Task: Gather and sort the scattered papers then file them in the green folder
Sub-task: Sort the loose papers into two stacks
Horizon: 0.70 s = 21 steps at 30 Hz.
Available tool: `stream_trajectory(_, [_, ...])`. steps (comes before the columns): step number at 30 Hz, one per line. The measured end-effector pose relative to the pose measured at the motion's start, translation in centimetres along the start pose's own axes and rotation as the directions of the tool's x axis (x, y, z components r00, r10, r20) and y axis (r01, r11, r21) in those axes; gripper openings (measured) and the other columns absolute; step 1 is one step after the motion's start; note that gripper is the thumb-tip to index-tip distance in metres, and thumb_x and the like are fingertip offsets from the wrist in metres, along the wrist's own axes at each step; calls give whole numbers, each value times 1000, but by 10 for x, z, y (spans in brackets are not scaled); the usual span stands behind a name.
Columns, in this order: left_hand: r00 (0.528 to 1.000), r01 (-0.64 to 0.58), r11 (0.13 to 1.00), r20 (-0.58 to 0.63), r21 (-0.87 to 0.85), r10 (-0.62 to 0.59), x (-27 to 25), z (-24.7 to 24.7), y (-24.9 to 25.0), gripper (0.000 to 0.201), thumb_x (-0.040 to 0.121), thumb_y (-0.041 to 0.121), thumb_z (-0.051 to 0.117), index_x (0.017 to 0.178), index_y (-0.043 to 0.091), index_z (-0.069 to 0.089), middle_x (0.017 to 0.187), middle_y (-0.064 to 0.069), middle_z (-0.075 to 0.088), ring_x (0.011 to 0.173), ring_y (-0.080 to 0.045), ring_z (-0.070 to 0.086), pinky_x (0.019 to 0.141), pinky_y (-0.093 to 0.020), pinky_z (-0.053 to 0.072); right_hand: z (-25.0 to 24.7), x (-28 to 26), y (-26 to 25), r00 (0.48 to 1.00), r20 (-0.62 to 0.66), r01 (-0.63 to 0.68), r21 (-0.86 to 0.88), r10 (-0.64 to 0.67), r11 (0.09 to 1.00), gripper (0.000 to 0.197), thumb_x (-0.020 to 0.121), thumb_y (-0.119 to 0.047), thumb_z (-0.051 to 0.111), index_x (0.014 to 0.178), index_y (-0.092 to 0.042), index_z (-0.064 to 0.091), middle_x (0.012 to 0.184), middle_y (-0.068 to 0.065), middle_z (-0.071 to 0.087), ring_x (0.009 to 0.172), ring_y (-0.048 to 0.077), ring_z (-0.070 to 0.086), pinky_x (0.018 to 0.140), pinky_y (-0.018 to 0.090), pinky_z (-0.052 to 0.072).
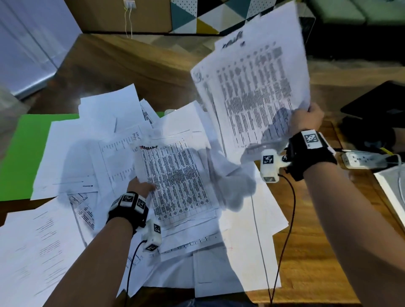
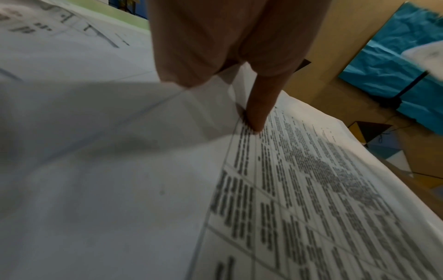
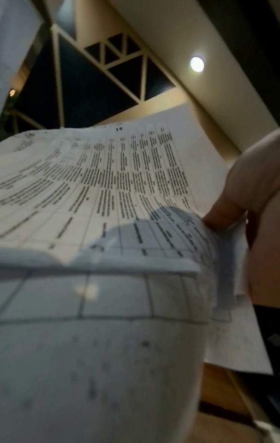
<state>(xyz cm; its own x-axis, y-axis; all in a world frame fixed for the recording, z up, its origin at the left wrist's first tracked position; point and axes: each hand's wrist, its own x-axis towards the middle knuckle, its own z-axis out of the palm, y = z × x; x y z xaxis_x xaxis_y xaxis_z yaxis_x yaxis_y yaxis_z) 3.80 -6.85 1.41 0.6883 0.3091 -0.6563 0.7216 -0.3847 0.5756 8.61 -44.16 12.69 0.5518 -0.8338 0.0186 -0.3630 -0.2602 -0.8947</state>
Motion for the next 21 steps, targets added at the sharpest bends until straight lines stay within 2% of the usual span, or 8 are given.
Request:
stream_trajectory(2, [1000, 16, 1000, 10, 8, -16, -2, -1, 1, 74, 86, 0, 63, 146, -6, 20, 151, -23, 29, 138, -35, 33, 110, -36, 31, -5, 8, -6, 993, 59, -104, 47, 101, 993, 25, 92, 3, 36, 95, -8, 58, 84, 6, 57, 75, 22, 52, 68, 22, 37])
stream_trajectory(4, [999, 29, 999, 19, 43, -30, -1, -3, 1, 74, 85, 4, 65, 145, -7, 23, 149, -24, 32, 135, -36, 36, 107, -37, 34, -10, 14, 2, 948, 202, -203, -216, 247, 955, 29, 96, -7, 45, 123, -1, 55, 116, 15, 59, 107, 28, 58, 85, 30, 45])
stream_trajectory(6, [999, 36, 997, 23, 74, -37, -1, -5, 1, 68, 84, 6, 66, 141, -9, 30, 143, -26, 39, 130, -37, 42, 101, -37, 38, -10, 16, 24, 892, 243, -259, -419, 382, 870, 43, 96, -18, 53, 135, -1, 47, 135, 14, 52, 124, 28, 52, 86, 24, 49])
stream_trajectory(11, [999, 7, 996, 31, 91, -10, -1, -4, 4, 60, 85, 0, 64, 137, -9, 36, 140, -26, 44, 127, -37, 45, 102, -37, 38, -12, -33, 87, 814, 335, -131, -690, 475, 711, 33, 96, -14, 51, 124, 2, 58, 134, 14, 56, 123, 27, 54, 94, 30, 44])
stream_trajectory(15, [1000, -16, 995, 25, 102, 13, -2, -2, 4, 51, 85, -4, 62, 132, -11, 43, 134, -28, 49, 123, -38, 49, 99, -37, 40, -4, -59, 140, 687, 461, -73, -725, 562, 685, 18, 94, -15, 55, 108, -6, 61, 122, 21, 58, 103, 20, 60, 71, 23, 44])
stream_trajectory(17, [1000, -10, 995, 28, 101, 7, -2, -3, 3, 49, 85, -3, 62, 130, -12, 44, 128, -28, 53, 122, -38, 50, 95, -35, 41, -5, -71, 148, 606, 495, -217, -650, 622, 728, 21, 92, -17, 55, 111, -10, 55, 132, 18, 52, 95, 14, 54, 49, 18, 47])
stream_trajectory(18, [1000, -7, 995, 30, 102, 4, -2, -2, 3, 48, 85, -3, 62, 129, -12, 45, 124, -26, 55, 121, -38, 50, 93, -34, 40, -7, -74, 150, 600, 491, -282, -609, 632, 741, 27, 91, -18, 55, 117, -11, 54, 137, 17, 49, 96, 13, 49, 49, 18, 47])
stream_trajectory(21, [999, -4, 995, 32, 96, 1, -3, -2, 3, 49, 85, -2, 62, 131, -10, 44, 128, -26, 53, 121, -38, 50, 95, -35, 41, -8, -74, 147, 553, 534, -382, -519, 639, 765, 36, 92, -18, 56, 125, -7, 53, 138, 17, 50, 99, 17, 46, 80, 28, 44])
